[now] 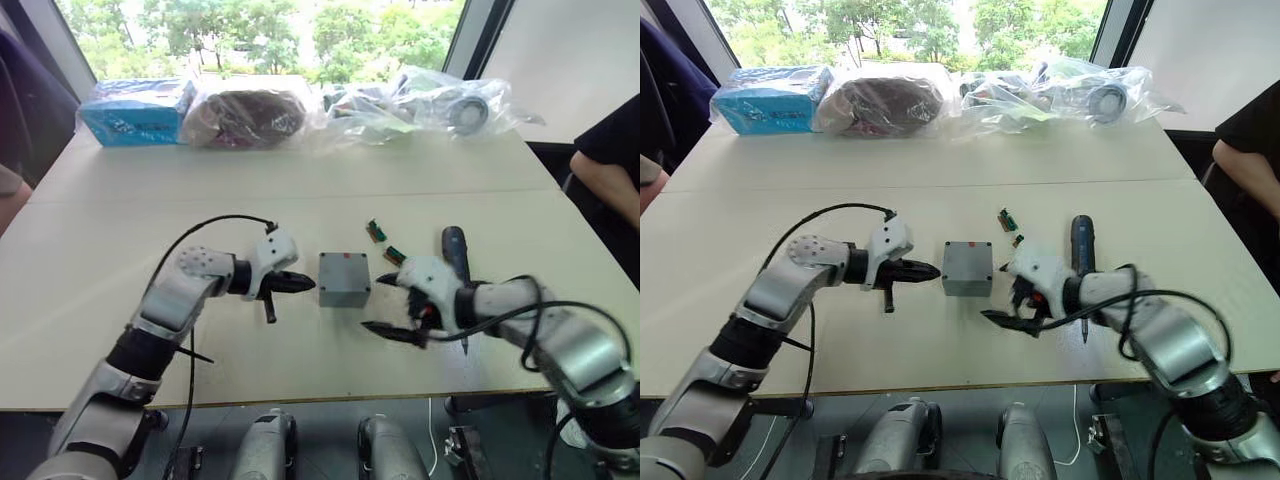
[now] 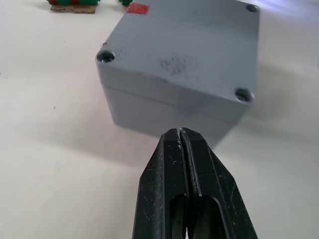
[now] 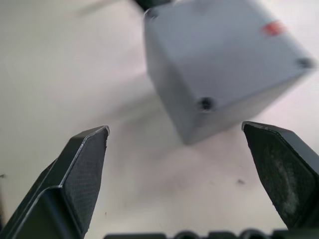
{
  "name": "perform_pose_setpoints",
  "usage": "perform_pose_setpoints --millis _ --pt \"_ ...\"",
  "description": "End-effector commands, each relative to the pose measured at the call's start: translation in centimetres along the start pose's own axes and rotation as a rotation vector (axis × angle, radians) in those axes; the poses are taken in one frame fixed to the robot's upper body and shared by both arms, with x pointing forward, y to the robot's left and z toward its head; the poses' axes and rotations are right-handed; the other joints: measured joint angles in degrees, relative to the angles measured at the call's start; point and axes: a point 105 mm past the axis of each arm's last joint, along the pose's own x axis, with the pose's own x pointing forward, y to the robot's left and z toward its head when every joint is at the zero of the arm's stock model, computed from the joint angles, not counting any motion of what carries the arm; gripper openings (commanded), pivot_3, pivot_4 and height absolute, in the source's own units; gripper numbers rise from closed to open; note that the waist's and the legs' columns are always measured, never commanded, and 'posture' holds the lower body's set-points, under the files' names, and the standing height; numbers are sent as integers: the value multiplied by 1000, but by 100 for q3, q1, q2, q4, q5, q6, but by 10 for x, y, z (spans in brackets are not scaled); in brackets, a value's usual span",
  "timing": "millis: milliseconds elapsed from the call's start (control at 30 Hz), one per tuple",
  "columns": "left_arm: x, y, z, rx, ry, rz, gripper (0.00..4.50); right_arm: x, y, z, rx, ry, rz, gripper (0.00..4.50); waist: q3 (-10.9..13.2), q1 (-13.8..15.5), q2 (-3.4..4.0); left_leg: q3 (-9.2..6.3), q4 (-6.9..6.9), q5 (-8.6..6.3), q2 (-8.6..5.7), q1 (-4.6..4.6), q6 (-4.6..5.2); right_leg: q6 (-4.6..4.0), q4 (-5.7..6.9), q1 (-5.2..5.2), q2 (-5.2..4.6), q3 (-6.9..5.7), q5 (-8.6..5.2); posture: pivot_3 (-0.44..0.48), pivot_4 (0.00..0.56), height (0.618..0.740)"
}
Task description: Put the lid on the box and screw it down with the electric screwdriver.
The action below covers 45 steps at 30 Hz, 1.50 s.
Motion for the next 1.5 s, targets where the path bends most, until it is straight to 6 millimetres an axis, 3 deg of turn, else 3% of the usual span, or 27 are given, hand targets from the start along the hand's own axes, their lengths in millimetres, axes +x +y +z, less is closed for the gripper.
perform_pose_setpoints --millis 33,200,433,500,667,700,733,1500 --pt "-11 7 28 18 -87 14 0 -10 -18 22 44 -118 -43 4467 0 -1 0 0 0 0 1 1 0 0 0 1 0 0 0 0 150 740" --pt "-11 17 43 2 -145 50 0 19 -82 14 119 -157 -264 4467 -1 -11 -1 4 2 1 -10 6 -2 0 2 6 0 1 0 0 150 740" --pt "-7 14 43 -1 -152 56 0 55 -121 1 163 -147 -374 4467 1 -46 2 9 -3 5 -12 3 -8 1 17 -6 4 2 0 0 150 740" --pt "-7 13 42 -7 -151 62 0 62 -125 -1 174 -144 -377 4246 1 -53 2 8 -3 6 -12 3 -10 1 20 -6 4 2 0 0 150 740" --pt "-9 12 37 -17 -145 73 0 70 -127 -4 160 -138 -372 2840 1 -63 3 7 -3 7 -11 4 -11 1 23 -6 4 3 0 0 150 740" --pt "-9 12 36 -20 -145 76 0 72 -126 -3 155 -137 -363 2304 1 -63 3 6 -3 7 -11 4 -11 1 26 -6 4 3 0 0 150 740" --pt "-9 11 36 -22 -144 78 0 73 -125 -4 154 -136 -360 2146 1 -67 3 6 -3 7 -11 4 -11 1 29 -6 4 2 0 0 150 740" --pt "-5 11 22 -17 -101 97 0 89 -123 -8 165 -135 -352 2146 1 -149 4 4 -4 8 -10 6 -13 1 44 -7 4 3 0 0 150 740"
